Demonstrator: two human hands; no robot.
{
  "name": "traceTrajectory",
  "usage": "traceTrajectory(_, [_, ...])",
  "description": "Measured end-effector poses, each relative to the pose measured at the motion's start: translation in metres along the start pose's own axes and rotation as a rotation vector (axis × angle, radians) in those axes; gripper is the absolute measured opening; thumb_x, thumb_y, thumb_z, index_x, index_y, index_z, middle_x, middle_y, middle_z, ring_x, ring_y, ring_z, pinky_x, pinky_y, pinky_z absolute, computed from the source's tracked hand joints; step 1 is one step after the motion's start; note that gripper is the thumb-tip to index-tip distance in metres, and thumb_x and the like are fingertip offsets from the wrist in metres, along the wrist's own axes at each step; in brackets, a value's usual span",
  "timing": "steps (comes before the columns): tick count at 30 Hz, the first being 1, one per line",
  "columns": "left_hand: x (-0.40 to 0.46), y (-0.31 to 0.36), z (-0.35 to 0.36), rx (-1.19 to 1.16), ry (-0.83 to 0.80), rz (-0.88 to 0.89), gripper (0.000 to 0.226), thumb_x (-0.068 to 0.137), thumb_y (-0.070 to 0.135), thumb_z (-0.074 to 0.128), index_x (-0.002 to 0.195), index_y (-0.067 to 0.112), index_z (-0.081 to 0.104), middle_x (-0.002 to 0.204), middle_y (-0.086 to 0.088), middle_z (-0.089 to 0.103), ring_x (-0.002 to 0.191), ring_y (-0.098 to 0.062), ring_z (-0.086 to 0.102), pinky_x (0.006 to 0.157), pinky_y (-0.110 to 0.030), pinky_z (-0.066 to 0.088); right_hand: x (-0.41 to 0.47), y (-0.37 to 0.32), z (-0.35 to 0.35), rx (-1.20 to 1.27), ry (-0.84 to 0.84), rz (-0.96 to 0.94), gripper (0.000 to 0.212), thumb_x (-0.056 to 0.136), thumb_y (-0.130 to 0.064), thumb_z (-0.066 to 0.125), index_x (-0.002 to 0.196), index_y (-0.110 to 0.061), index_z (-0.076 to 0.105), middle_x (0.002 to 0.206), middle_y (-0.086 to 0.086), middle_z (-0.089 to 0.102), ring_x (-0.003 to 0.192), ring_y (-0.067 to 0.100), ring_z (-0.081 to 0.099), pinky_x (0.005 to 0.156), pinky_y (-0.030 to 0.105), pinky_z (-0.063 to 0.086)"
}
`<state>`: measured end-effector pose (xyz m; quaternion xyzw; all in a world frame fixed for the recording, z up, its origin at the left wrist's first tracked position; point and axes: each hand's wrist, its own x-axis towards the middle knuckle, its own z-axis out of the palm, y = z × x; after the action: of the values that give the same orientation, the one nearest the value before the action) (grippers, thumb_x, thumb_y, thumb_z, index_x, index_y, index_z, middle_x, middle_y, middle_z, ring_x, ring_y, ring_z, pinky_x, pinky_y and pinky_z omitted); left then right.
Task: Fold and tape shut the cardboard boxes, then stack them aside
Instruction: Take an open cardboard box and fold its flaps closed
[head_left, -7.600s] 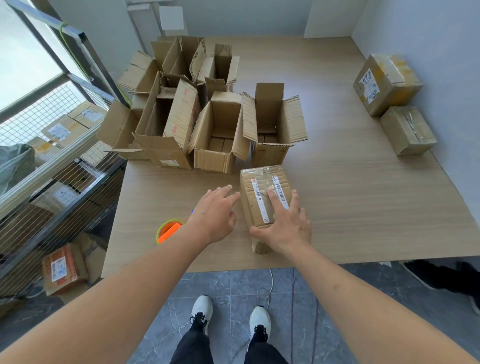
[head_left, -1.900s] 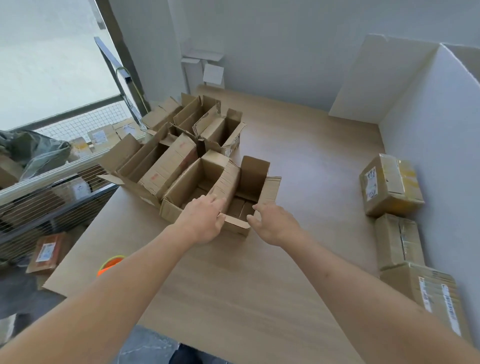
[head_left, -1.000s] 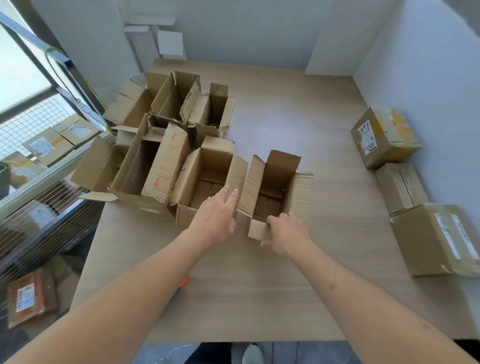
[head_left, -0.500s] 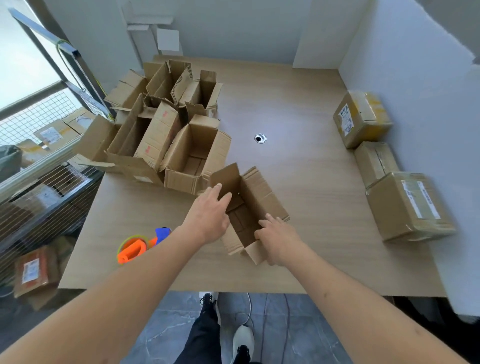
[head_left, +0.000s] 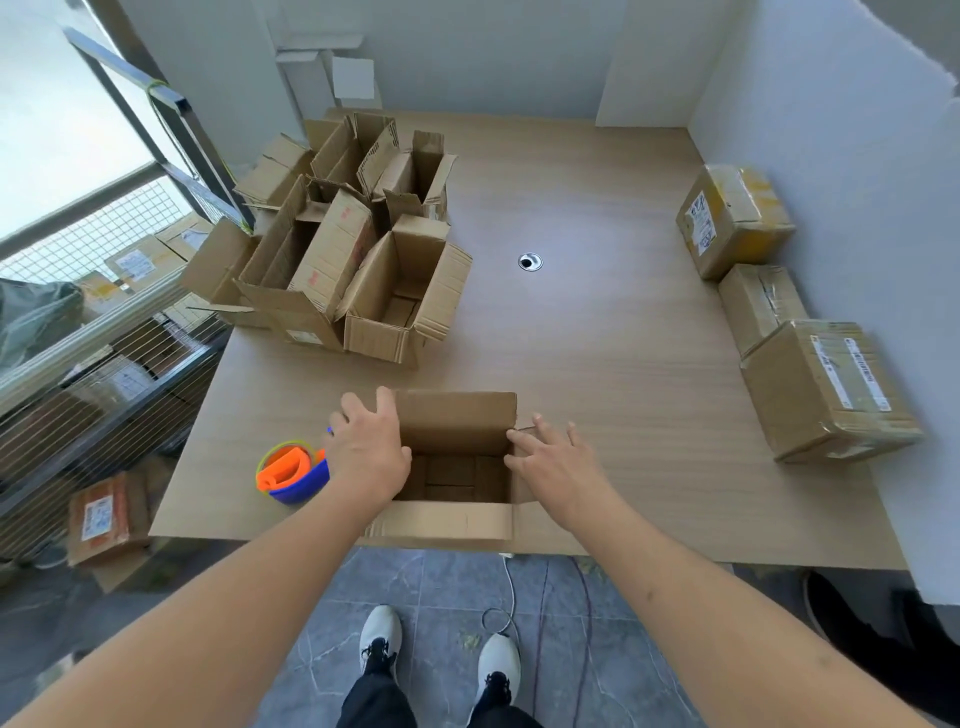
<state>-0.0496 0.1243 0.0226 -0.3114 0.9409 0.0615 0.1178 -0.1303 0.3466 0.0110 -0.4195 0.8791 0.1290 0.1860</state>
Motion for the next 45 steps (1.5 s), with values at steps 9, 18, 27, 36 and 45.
traceTrajectory(9, [0.027, -0.051, 0.002, -0.372, -0.003, 0.148, 0.057, 0.089, 0.018, 0.072, 0.138, 0.012, 0.045, 0.122, -0.011, 0.055, 0.113, -0.035, 0.058, 0.090, -0.042, 0.049, 0.020, -0.032, -0.027, 0.237, 0.056, 0.236, 0.046, 0.102, -0.009, 0.053, 0.139, -0.037, 0.059, 0.171, 0.011, -0.006, 0.156, 0.040, 0.001, 0.124, 0.049, 0.023])
traceTrajectory(18, [0.022, -0.069, 0.015, -0.230, -0.310, 0.483, 0.084, 0.081, 0.076, 0.063, 0.143, 0.019, 0.058, 0.142, 0.003, 0.042, 0.136, -0.018, 0.027, 0.116, -0.033, 0.030, 0.046, -0.071, -0.024, 0.698, 0.254, 0.317, 0.058, 0.094, 0.000, 0.058, 0.146, -0.026, 0.051, 0.154, 0.000, 0.039, 0.130, 0.026, 0.054, 0.105, 0.038, 0.048])
traceTrajectory(27, [0.031, -0.084, 0.030, -0.370, -0.099, 0.545, 0.057, 0.085, 0.043, 0.078, 0.134, 0.019, 0.063, 0.124, 0.004, 0.065, 0.120, -0.018, 0.056, 0.096, -0.030, 0.047, 0.066, -0.087, -0.023, 0.743, 0.308, 0.605, 0.070, 0.105, -0.037, 0.046, 0.162, -0.034, 0.007, 0.166, 0.009, 0.013, 0.135, 0.033, 0.048, 0.097, 0.045, 0.050])
traceTrajectory(36, [0.040, -0.065, 0.027, -0.413, -0.019, 0.267, 0.134, 0.067, 0.043, 0.093, 0.162, 0.036, -0.002, 0.148, -0.011, 0.023, 0.127, -0.031, 0.040, 0.104, -0.042, 0.043, 0.074, -0.079, -0.025, 0.907, 0.398, 0.657, 0.093, 0.093, -0.052, 0.065, 0.162, -0.030, 0.008, 0.151, 0.005, 0.038, 0.136, 0.028, 0.036, 0.109, 0.043, 0.038])
traceTrajectory(45, [0.046, -0.080, 0.044, -0.513, -0.126, 0.210, 0.123, 0.078, 0.063, 0.077, 0.161, 0.033, -0.009, 0.154, -0.014, 0.020, 0.142, -0.037, 0.033, 0.114, -0.049, 0.039, 0.066, -0.097, 0.006, 0.558, 0.377, 0.421, 0.062, 0.084, -0.069, 0.067, 0.135, -0.034, 0.060, 0.129, 0.000, 0.040, 0.125, 0.024, 0.038, 0.097, 0.043, 0.050])
